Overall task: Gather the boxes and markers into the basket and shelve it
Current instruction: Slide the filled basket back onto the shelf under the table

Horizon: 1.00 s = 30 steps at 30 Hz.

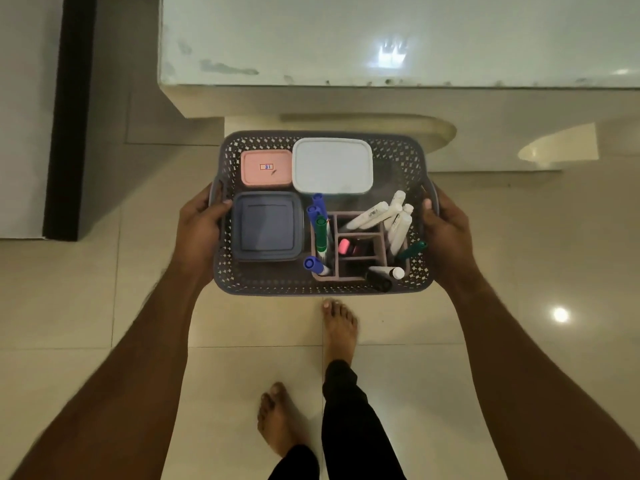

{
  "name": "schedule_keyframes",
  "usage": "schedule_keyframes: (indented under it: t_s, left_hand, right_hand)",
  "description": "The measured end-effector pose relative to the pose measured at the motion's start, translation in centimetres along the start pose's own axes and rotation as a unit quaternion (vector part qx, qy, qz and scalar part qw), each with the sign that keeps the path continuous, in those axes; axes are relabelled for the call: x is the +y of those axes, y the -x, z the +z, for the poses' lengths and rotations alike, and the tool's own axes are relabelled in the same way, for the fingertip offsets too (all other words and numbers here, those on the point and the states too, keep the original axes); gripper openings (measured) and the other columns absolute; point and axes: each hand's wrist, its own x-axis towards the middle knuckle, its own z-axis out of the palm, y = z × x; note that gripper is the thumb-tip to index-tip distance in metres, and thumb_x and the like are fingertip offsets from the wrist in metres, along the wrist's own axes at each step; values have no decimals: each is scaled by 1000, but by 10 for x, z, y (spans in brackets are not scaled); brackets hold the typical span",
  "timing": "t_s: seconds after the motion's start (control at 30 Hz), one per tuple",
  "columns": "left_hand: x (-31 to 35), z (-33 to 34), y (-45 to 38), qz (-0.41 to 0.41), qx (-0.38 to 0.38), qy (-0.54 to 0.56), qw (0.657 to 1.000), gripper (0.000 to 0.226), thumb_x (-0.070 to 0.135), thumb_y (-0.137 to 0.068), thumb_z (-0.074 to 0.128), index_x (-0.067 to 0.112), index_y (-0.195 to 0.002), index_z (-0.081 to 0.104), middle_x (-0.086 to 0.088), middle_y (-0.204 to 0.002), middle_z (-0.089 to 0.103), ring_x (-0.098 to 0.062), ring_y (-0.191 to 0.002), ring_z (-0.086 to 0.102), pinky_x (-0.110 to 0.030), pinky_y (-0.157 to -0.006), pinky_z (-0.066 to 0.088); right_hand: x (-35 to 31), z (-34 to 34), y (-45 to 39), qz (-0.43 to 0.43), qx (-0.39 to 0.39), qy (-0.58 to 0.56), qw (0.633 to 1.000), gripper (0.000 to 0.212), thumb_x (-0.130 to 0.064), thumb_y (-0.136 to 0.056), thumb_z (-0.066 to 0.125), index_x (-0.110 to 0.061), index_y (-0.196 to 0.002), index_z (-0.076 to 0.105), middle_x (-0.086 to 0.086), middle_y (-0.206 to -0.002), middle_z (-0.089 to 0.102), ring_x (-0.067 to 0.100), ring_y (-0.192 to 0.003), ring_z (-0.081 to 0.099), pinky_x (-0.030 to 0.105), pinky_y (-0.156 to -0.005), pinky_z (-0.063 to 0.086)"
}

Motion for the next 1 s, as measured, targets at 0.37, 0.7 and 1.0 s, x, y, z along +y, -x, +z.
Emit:
schedule_keyframes:
  t_s: [0.37,0.7,1.0]
  left_hand:
    - [-82,6,-102,23,14,15,1000,41,-6,-95,47,4,-131,66,-8,-113,76,-25,-103,73,-36,-87,62]
    - [-129,20,-201,68,-14,39,997,43,-7,-91,47,1,-128,67,-24,-129,67,-37,-110,70,-46,-95,59]
    - [-137,28,-262,92,-32,48,994,39,-1,-93,51,10,-125,71,-17,-125,72,-36,-113,70,-49,-100,56]
  right_hand:
    - [98,11,-89,-29,-14,-14,999,36,-4,-107,42,1,-140,56,26,-133,64,41,-122,64,45,-101,55]
    - [149,21,-179,-58,-4,-43,997,36,-4,-107,42,-2,-138,59,20,-129,69,33,-118,69,35,-93,57]
    - [166,33,-240,-68,6,-59,996,35,-5,-107,42,-9,-136,63,4,-117,77,20,-107,74,26,-82,58]
